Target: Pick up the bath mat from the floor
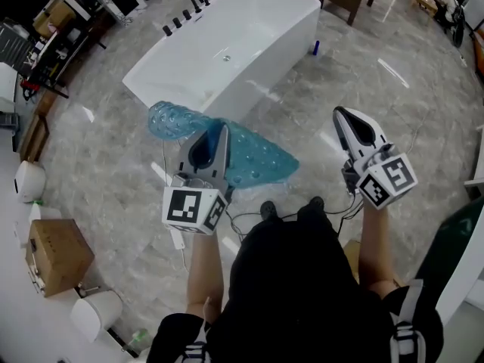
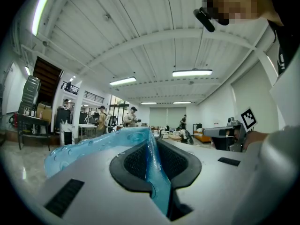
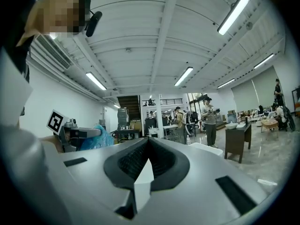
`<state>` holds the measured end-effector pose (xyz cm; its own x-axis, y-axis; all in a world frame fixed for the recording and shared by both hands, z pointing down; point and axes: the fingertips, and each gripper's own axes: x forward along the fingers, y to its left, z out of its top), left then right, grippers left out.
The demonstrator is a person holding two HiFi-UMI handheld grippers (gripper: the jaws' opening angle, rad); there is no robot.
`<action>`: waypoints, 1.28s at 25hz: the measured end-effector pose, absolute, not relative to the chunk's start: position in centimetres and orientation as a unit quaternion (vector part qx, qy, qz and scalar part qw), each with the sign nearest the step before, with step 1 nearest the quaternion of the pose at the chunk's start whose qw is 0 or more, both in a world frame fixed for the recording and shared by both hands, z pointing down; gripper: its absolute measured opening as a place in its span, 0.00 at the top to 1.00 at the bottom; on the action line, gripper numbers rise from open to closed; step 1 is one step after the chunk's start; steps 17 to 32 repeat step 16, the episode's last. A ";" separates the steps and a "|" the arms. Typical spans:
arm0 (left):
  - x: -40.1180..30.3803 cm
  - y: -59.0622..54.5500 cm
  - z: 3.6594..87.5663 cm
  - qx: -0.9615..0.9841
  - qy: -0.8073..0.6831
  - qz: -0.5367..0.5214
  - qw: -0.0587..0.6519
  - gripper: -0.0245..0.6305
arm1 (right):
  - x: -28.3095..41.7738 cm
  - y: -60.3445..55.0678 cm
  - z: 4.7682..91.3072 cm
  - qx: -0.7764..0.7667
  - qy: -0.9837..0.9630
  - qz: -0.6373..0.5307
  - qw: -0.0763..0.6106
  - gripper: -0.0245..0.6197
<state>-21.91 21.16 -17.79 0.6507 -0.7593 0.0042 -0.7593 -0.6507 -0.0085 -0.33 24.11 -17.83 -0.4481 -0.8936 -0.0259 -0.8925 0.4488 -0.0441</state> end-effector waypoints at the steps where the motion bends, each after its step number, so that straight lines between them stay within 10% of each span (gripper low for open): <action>1: -21.9 21.1 -17.5 -0.908 0.419 -0.007 0.002 0.89 | -0.4 24.1 -17.7 -0.525 0.851 -0.013 0.022 0.94; 32: -22.1 19.5 -15.8 -0.909 0.416 -0.024 -0.013 0.89 | -1.9 23.6 -17.2 -0.525 0.851 -0.006 0.006 0.94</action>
